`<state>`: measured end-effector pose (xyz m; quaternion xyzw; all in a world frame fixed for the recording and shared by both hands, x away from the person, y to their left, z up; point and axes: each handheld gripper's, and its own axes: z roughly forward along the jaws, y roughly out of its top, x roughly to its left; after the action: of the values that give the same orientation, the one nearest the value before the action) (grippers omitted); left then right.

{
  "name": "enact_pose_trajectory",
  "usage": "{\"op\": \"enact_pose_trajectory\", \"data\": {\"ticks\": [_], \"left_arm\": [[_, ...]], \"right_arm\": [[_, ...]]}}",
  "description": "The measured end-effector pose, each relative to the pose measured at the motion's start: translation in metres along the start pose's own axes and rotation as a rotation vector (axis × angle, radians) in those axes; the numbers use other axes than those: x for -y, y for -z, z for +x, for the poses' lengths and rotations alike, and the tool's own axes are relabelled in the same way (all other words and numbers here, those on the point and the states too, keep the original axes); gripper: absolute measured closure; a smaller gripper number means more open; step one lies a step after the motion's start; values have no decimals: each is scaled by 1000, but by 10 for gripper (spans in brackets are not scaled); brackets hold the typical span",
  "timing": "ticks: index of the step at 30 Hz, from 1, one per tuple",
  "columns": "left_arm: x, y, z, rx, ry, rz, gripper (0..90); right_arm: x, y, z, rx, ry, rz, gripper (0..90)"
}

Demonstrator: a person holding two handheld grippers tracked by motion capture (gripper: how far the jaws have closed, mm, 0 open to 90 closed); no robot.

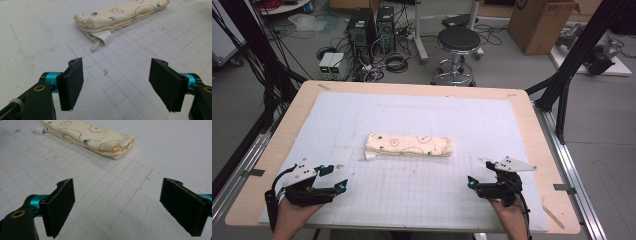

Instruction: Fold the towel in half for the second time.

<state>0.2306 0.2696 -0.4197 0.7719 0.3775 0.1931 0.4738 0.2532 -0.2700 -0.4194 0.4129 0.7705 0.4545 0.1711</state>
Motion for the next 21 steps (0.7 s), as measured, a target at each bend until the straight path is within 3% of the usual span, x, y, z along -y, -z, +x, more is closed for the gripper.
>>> {"op": "enact_pose_trajectory", "data": {"ticks": [6,10,21], "left_arm": [[2,0,0,-2,9,-2,278],[2,-5,-1,4,-10,17,275],[1,-10,-2,18,-15,16,272]], "right_arm": [[5,2,1,-10,-14,-2,122],[6,1,0,-13,-17,2,122],[6,-6,4,1,7,22,122]]}}
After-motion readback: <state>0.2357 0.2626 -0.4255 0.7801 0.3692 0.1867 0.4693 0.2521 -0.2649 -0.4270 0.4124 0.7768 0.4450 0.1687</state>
